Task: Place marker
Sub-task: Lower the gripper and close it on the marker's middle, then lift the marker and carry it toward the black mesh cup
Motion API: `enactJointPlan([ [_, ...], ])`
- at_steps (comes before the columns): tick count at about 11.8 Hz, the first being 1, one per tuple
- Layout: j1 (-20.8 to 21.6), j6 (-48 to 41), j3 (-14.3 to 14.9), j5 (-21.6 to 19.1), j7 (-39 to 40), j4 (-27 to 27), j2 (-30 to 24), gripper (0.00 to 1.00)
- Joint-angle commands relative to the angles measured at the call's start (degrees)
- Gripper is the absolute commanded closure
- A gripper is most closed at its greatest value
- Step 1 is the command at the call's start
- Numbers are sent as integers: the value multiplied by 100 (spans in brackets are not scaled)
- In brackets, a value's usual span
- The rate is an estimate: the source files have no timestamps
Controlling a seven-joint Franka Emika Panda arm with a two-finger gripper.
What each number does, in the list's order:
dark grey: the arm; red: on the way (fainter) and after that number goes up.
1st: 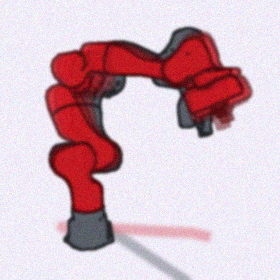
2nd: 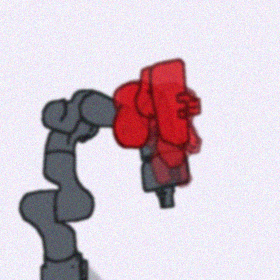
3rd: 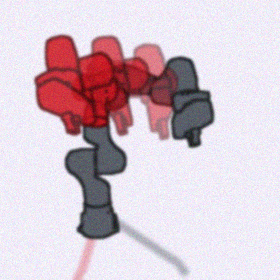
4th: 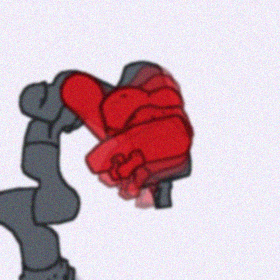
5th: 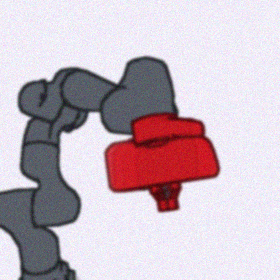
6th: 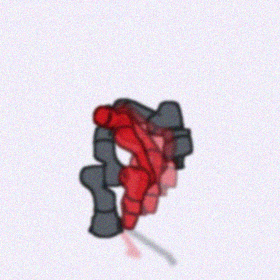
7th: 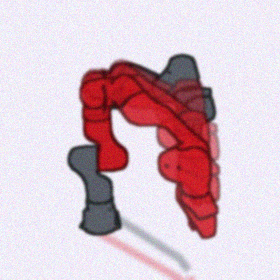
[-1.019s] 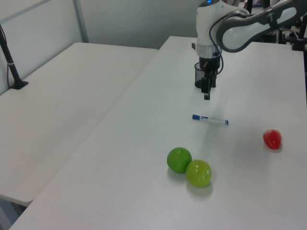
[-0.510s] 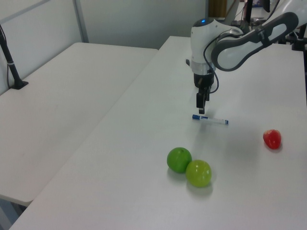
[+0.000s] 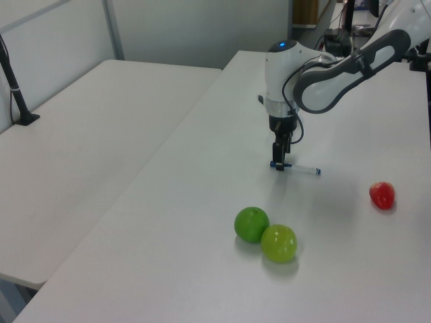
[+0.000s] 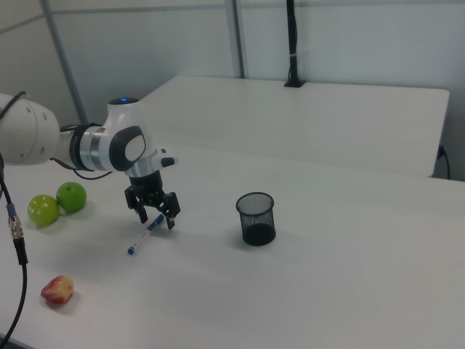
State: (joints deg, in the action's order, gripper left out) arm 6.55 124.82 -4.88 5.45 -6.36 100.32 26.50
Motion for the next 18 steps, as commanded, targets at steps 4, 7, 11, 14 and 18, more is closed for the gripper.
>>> enactJointPlan([
  [4, 57, 157, -4, 158, -216, 93, -13, 66],
  [7, 92, 166, -4, 158, -234, 93, -13, 87],
  [11, 92, 87, -4, 150, -242, 67, -65, 91],
  [14, 92, -623, -4, 132, -251, -152, -399, 91],
  [18, 31, -1808, 57, 71, -243, -862, -847, 91],
])
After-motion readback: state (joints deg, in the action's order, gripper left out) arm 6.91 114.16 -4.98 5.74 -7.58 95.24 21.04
